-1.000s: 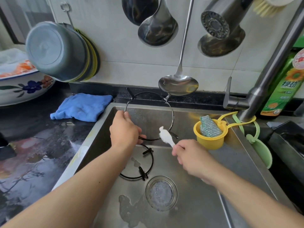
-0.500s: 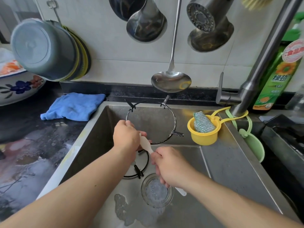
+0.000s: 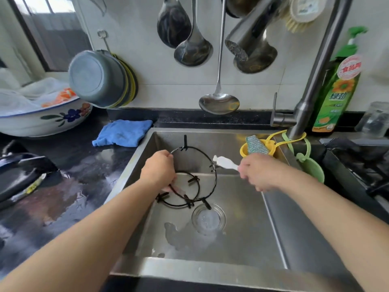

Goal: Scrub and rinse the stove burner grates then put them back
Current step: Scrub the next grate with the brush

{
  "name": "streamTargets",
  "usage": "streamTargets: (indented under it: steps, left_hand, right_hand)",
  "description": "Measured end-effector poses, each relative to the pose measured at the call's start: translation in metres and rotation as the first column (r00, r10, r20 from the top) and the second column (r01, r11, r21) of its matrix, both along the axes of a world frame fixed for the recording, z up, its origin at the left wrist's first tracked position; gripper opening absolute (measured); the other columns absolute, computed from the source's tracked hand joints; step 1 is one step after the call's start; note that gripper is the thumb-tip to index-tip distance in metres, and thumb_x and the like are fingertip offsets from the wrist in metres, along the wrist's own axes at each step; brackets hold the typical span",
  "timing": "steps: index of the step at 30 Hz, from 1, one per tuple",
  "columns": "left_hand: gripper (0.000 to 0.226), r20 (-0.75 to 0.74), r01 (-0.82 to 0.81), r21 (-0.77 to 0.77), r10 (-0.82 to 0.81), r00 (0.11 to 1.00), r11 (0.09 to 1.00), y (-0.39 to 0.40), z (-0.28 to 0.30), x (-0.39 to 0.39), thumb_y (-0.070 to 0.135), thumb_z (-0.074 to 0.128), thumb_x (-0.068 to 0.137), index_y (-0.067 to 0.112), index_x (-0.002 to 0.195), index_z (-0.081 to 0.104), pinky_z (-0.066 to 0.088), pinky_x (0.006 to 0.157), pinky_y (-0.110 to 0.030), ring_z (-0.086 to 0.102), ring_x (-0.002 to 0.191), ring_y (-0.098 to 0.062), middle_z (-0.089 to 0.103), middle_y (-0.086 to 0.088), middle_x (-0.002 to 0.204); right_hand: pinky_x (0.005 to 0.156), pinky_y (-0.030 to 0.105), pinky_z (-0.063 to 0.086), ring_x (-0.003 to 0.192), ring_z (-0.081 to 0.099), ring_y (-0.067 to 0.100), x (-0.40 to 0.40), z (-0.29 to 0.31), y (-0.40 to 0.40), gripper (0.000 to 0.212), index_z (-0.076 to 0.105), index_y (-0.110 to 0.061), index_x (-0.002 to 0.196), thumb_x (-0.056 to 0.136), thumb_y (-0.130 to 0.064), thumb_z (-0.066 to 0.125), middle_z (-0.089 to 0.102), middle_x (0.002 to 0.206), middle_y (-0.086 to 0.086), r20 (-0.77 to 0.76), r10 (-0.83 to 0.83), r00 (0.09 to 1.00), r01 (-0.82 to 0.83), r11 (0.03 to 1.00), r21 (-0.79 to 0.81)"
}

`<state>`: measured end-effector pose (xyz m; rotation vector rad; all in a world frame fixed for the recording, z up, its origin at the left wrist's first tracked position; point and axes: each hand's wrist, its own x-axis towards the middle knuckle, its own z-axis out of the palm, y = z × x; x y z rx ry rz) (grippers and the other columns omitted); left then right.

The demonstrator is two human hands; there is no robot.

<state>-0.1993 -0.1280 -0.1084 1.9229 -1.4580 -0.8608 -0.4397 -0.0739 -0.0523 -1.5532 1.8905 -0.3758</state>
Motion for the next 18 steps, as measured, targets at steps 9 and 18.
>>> streamTargets:
  steps: [9,18]
  left_hand:
    - [0.027,-0.204,-0.112,-0.064,0.097,0.974,0.992,0.05,-0.001,-0.015,0.017,0.041,0.107,0.007,0.1,0.064,0.037,0.03,-0.018,0.052,0.028,-0.007,0.061,-0.015,0.073]
    - [0.027,-0.295,-0.057,0.007,0.057,0.954,0.998,0.042,-0.007,-0.017,0.016,0.035,0.106,0.009,0.099,0.06,0.054,0.045,-0.035,0.068,0.047,-0.038,0.058,-0.019,0.074]
  right_hand:
    - [0.085,0.044,0.053,0.094,0.062,0.036,-0.022,-0.059,0.008,0.03,0.068,-0.013,0.095,0.101,-0.029,0.043,0.066,0.101,0.015,0.043,-0.245,0.969,0.248,0.948,-0.198]
    - [0.065,0.035,0.045,0.078,0.059,0.032,-0.008,-0.064,0.001,0.03,0.062,-0.018,0.083,0.1,-0.029,0.04,0.065,0.083,0.009,0.036,-0.196,0.98,0.195,0.915,-0.354]
